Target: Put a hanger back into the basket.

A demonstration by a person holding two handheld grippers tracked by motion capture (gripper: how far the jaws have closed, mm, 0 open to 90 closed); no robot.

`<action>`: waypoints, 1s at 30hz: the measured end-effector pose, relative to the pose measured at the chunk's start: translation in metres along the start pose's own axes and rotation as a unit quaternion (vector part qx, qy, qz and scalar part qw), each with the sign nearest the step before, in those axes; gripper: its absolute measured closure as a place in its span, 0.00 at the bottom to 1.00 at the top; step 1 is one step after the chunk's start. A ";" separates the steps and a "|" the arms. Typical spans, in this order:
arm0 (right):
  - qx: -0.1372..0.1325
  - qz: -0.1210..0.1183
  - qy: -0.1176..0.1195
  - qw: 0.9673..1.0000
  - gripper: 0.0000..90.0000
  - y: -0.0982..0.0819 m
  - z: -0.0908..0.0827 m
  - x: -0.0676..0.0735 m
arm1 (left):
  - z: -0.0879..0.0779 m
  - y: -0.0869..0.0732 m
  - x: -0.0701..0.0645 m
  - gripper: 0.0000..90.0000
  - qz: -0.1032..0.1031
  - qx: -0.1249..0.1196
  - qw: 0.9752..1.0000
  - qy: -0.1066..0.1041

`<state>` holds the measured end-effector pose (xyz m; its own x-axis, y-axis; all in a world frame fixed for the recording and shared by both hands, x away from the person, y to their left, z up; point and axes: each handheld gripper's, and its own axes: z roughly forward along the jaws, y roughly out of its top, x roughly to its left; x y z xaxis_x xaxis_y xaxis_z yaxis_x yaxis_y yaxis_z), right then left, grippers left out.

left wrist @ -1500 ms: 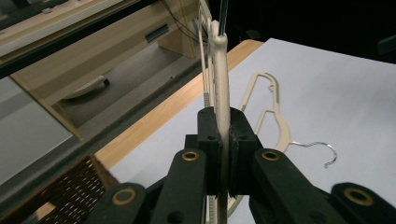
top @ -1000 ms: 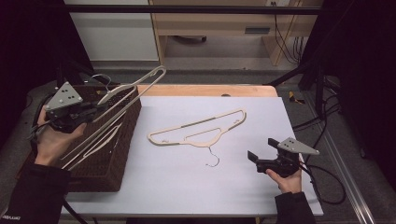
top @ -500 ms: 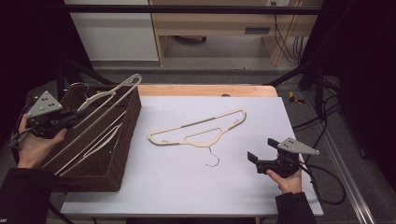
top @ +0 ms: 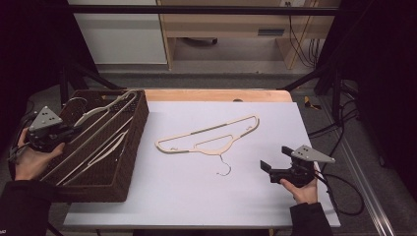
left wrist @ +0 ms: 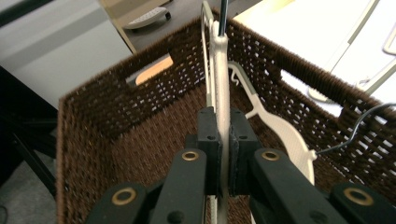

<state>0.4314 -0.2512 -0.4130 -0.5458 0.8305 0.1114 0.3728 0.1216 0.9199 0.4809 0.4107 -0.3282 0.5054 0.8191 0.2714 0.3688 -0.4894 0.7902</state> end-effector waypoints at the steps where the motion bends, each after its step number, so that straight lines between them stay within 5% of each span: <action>1: 0.000 -0.006 -0.002 1.000 0.03 0.000 0.000 -0.001 | 0.001 -0.003 0.000 0.95 -0.001 0.002 1.000 0.001; 15: 0.001 -0.006 -0.002 1.000 0.03 -0.001 0.001 0.000 | 0.034 -0.028 -0.017 0.95 0.024 0.067 0.997 0.002; 21: 0.003 -0.007 -0.002 1.000 0.03 -0.001 0.002 0.001 | 0.039 -0.031 -0.018 0.93 -0.003 0.085 0.996 -0.020; 30: 0.003 -0.006 -0.001 1.000 0.03 0.000 0.002 0.002 | 0.048 -0.035 -0.027 0.87 -0.011 0.144 0.989 -0.043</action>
<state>0.4319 -0.2489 -0.4138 -0.5486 0.8300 0.1006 0.3709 0.1337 0.9190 0.4920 0.3910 -0.3897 0.5549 0.8079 0.1984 0.5804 -0.5468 0.6035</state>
